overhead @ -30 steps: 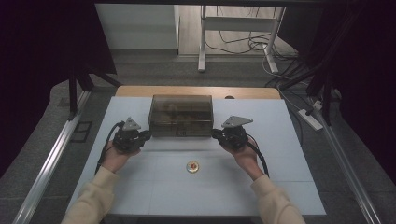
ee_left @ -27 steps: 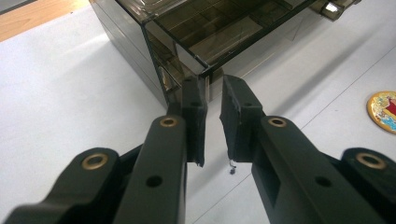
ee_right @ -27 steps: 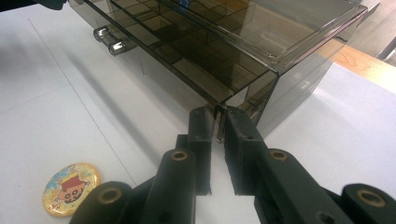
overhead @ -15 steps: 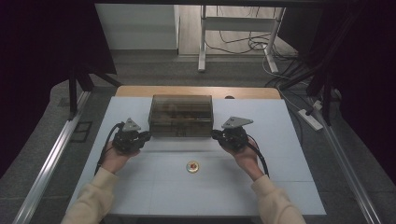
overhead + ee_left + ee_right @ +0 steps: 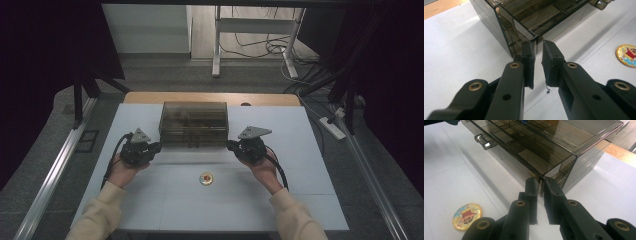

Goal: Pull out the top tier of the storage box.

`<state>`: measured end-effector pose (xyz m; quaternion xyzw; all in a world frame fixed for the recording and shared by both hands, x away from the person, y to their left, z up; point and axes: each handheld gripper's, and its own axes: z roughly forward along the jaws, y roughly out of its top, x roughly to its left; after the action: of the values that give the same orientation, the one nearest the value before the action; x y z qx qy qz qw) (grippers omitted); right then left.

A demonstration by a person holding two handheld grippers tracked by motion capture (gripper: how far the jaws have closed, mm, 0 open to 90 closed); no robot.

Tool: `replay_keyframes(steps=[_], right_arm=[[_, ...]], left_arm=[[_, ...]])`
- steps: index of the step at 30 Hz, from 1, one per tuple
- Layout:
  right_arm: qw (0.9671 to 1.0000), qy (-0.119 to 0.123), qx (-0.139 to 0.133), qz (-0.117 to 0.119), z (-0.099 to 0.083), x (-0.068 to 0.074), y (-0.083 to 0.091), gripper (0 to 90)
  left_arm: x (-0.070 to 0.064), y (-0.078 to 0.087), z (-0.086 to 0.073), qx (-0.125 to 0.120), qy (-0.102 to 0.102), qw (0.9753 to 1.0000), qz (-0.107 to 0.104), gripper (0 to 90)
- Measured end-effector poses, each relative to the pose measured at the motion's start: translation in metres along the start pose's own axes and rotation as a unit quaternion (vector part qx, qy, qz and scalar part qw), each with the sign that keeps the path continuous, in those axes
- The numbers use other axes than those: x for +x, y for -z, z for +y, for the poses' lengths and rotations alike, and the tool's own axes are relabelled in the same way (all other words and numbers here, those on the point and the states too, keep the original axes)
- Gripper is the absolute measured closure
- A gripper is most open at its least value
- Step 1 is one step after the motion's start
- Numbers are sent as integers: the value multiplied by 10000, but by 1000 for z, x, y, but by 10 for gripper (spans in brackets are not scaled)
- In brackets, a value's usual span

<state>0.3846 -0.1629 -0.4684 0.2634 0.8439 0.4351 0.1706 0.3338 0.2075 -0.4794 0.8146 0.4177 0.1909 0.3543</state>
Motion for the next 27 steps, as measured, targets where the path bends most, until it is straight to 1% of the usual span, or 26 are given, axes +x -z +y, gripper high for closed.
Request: replay_keyframes(steps=[27], right_arm=[[10000, 35, 9, 30, -3, 6, 5, 806]], left_arm=[[-5, 4, -5, 16, -26, 10000, 13, 788]])
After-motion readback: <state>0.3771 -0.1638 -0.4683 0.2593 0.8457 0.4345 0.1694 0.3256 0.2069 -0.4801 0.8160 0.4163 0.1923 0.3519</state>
